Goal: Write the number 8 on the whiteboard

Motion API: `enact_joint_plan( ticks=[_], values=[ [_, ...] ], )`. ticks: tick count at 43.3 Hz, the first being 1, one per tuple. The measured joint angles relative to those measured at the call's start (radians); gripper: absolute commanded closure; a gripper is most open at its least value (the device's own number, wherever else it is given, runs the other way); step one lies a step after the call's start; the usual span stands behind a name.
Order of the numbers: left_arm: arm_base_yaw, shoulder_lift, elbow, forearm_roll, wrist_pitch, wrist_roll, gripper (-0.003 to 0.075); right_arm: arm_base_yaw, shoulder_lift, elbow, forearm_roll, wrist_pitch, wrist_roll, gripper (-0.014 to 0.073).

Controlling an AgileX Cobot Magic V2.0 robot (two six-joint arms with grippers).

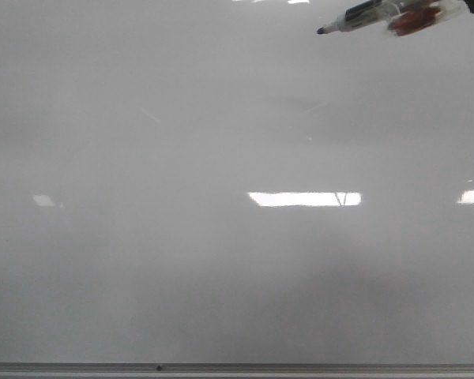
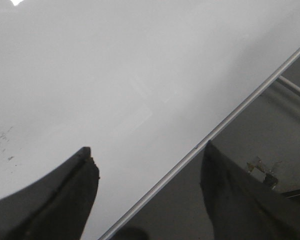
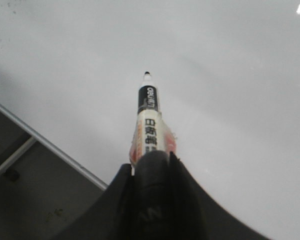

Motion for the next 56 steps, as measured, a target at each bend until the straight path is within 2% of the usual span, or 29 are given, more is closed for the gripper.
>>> enact_joint_plan(
  ticks=[10,25,36,41,47,56],
  values=[
    [0.007,-0.007,0.004,-0.020,-0.013,-0.003,0.0279,0.000,0.062,0.027,-0.002,-0.126,0.000,0.0701],
    [0.007,0.008,0.006,-0.026,-0.016,-0.003,0.0279,-0.055,0.241,-0.080,-0.034,-0.156,0.000,0.0701],
    [0.007,0.011,0.006,-0.028,-0.018,-0.003,0.0279,-0.057,0.368,-0.133,-0.035,-0.224,0.000,0.0701],
    [0.007,0.011,0.006,-0.038,-0.018,-0.003,0.0279,-0.038,0.438,-0.180,-0.040,-0.197,-0.016,0.0701],
    [0.007,0.011,0.006,-0.040,-0.018,-0.003,0.0279,-0.043,0.467,-0.202,-0.051,-0.061,-0.051,0.0697],
    [0.007,0.011,0.006,-0.040,-0.018,-0.003,0.0279,-0.096,0.425,-0.096,-0.047,-0.034,-0.053,0.0700]
  ],
)
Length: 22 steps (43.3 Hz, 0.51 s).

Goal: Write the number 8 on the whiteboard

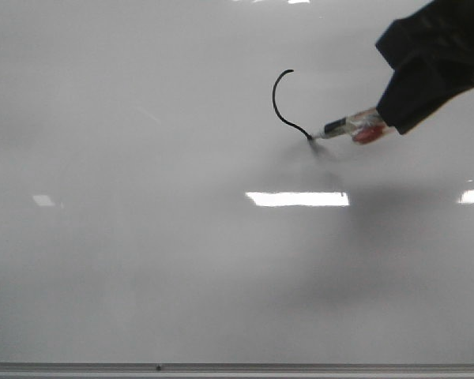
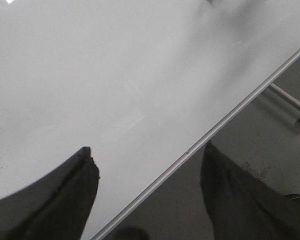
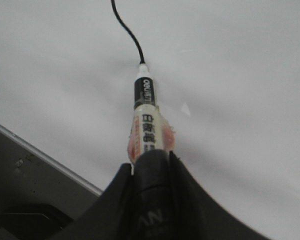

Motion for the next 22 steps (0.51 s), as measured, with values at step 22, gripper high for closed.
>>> enact_joint_plan(
  ticks=[22],
  values=[
    [0.000,0.001,0.000,-0.006,0.000,0.000,0.0279,0.035,0.032,-0.047,0.034,-0.050,0.005,0.0699]
  ],
)
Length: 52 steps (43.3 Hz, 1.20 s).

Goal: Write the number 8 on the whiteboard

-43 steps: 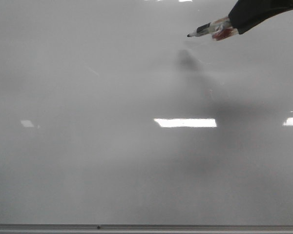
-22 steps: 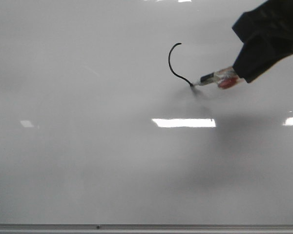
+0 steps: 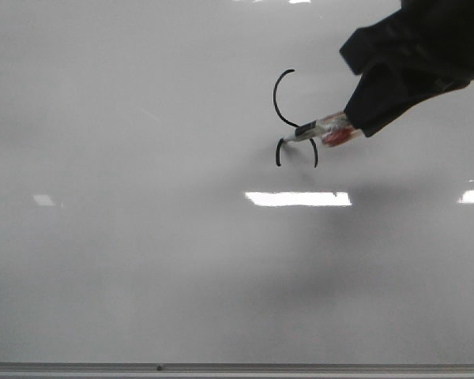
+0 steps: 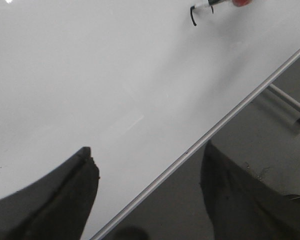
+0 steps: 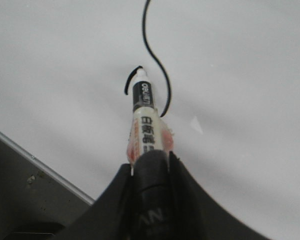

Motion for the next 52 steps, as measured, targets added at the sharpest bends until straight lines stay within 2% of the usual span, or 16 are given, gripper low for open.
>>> enact_joint_plan(
  ticks=[7,18,23,27,37,43,52],
  values=[
    [0.000,0.000,0.000,0.000,0.000,-0.001,0.0279,-0.032,-0.015,-0.057,0.000,0.018,0.000,0.0699],
    [0.000,0.000,0.000,0.000,0.000,-0.001,0.0279,0.001,-0.008,-0.111,0.000,-0.016,0.000,0.0699],
    [0.000,0.000,0.000,0.000,0.000,-0.001,0.0279,0.024,-0.045,-0.111,-0.008,0.078,-0.027,0.0699],
    [-0.017,0.004,0.000,-0.028,0.000,0.058,0.0279,0.086,-0.107,-0.111,-0.009,0.211,-0.153,0.0699],
    [-0.143,0.116,0.000,-0.230,0.017,0.346,0.0279,0.253,-0.222,-0.109,0.061,0.501,-0.403,0.0699],
    [-0.237,0.214,-0.018,-0.284,0.017,0.436,0.0279,0.299,-0.243,-0.109,0.111,0.557,-0.460,0.0699],
    [-0.352,0.327,-0.070,-0.299,-0.019,0.485,0.0279,0.308,-0.244,-0.109,0.129,0.560,-0.477,0.0699]
  ],
)
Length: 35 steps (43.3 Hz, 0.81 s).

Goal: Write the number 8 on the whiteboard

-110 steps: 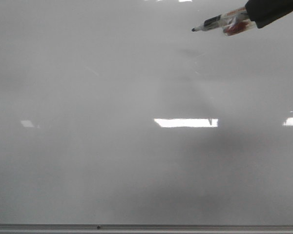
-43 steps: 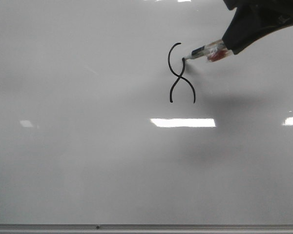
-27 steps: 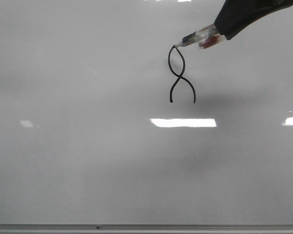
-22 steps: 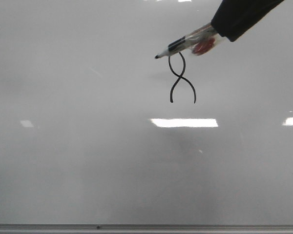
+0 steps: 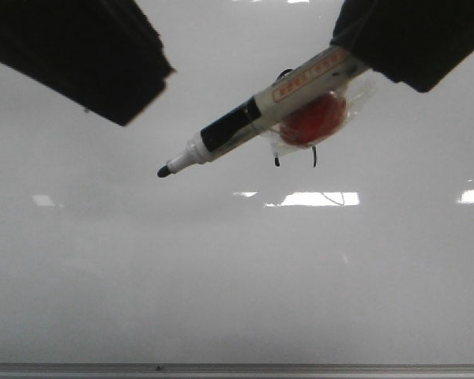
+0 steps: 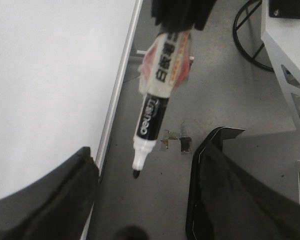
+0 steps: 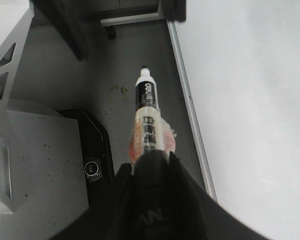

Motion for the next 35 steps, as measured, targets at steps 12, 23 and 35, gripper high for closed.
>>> enact_joint_plan(
  ticks=[12,23,35],
  values=[
    [-0.066,0.108,-0.004,-0.002,-0.082,0.009,0.0283,0.000,0.000,0.000,0.002,-0.015,-0.002,0.0699],
    [-0.066,0.127,-0.005,-0.002,-0.104,0.027,0.0535,0.000,0.000,0.000,0.002,-0.020,-0.002,0.0699],
    [-0.068,0.127,-0.005,0.007,-0.102,0.057,0.0678,0.002,0.000,0.000,0.004,-0.014,-0.008,0.0464]
  ],
)
